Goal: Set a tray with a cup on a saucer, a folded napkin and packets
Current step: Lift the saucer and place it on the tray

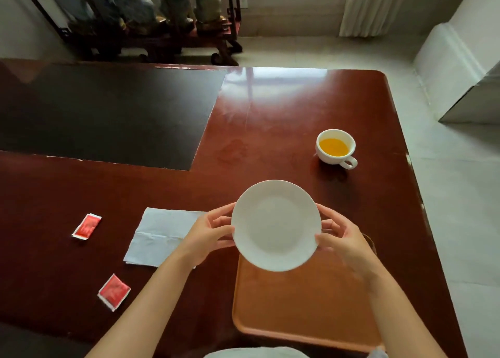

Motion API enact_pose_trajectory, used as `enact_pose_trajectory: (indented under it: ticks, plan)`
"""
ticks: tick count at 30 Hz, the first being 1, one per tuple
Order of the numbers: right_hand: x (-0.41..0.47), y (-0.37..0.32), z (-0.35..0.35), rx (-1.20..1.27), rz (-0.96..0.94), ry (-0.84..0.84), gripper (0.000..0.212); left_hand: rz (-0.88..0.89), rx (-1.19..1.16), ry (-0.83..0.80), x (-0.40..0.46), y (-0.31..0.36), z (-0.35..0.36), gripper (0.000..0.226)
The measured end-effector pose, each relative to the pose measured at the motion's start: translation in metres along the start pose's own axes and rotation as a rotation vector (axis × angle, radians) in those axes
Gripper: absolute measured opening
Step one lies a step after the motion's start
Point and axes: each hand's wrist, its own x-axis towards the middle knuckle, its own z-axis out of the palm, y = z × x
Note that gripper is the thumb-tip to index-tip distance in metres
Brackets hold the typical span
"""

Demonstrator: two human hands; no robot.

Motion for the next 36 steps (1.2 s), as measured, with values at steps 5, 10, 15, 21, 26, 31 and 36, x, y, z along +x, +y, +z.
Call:
enact_pose_trajectory:
  ticks: [5,10,15,21,26,31,36]
  plan:
    - [-0.051,0.034,0.007,-0.021,0.033,0.110,0.051,-0.044,0.020,0.026,-0.031,-0.038,0.019,0.051]
    - [-0.076,0.075,0.012,0.017,0.113,0.195,0.051,-0.063,0.099,0.069,-0.051,-0.068,0.031,0.050]
    - [-0.075,0.095,0.022,0.038,0.175,0.232,0.053,-0.073,0.199,0.146,-0.057,-0.088,0.036,0.052]
    - [-0.060,0.090,0.020,0.014,0.137,0.268,0.048,-0.013,0.277,0.193,-0.046,-0.086,0.043,0.046]
    - [-0.047,0.091,0.018,-0.003,0.119,0.288,0.049,0.030,0.344,0.208,-0.039,-0.083,0.048,0.040]
    - [-0.043,0.098,0.016,-0.063,0.082,0.303,0.047,0.015,0.387,0.245,-0.039,-0.088,0.052,0.042]
    - [-0.041,0.107,0.012,-0.252,0.049,0.425,0.042,0.040,0.525,0.377,-0.040,-0.090,0.056,0.038]
